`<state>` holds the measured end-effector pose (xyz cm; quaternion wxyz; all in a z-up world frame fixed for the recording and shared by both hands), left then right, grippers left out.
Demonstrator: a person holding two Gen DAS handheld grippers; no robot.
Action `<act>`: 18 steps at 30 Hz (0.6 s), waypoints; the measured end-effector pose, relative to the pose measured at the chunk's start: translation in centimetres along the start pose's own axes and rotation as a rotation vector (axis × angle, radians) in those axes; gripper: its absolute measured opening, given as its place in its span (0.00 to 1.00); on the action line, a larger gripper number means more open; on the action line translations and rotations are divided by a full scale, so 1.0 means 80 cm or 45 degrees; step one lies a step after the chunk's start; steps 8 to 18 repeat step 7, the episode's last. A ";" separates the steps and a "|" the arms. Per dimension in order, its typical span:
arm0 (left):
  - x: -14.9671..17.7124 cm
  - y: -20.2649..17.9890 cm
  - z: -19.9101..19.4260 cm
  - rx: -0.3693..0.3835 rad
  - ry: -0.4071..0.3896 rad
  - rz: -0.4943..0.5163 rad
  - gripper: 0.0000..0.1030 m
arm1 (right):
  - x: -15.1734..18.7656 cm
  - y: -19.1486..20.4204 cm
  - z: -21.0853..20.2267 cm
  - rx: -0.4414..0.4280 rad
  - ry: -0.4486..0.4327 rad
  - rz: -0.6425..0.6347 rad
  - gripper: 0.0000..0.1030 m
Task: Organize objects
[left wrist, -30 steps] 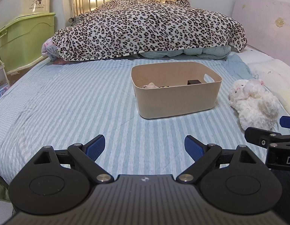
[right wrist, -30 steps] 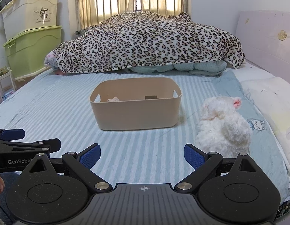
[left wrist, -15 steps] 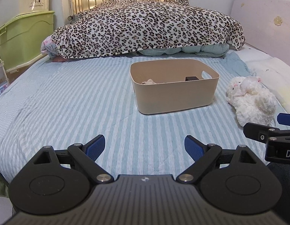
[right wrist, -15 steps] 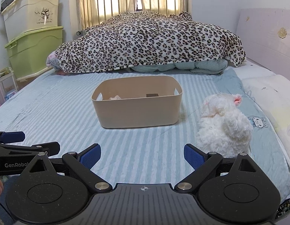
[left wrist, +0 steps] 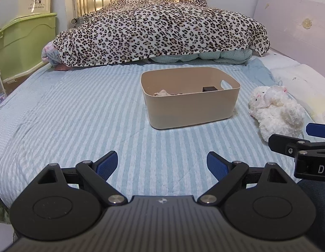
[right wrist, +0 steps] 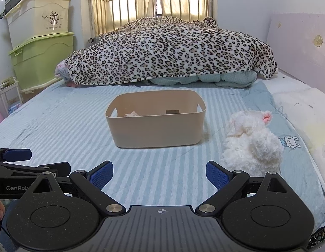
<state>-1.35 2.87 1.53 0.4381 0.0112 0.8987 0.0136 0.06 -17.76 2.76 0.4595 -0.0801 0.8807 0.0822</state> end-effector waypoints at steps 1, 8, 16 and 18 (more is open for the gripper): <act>0.000 0.000 0.002 0.001 0.004 0.001 0.89 | 0.001 0.000 0.001 -0.001 0.003 0.001 0.94; -0.002 0.003 0.010 -0.014 0.011 -0.001 0.90 | 0.003 -0.003 0.009 -0.007 0.014 0.015 0.94; -0.002 0.003 0.010 -0.014 0.011 -0.001 0.90 | 0.003 -0.003 0.009 -0.007 0.014 0.015 0.94; -0.002 0.003 0.010 -0.014 0.011 -0.001 0.90 | 0.003 -0.003 0.009 -0.007 0.014 0.015 0.94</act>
Point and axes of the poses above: each gripper's, at about its wrist camera, not at the fingertips, and z roughly the way its jaws point, y to its left, x to its underside, the point moved 6 cm from there along z, roughly the way its jaws point, and after that the axes turned 1 degree about -x, right-handed, at the moved point
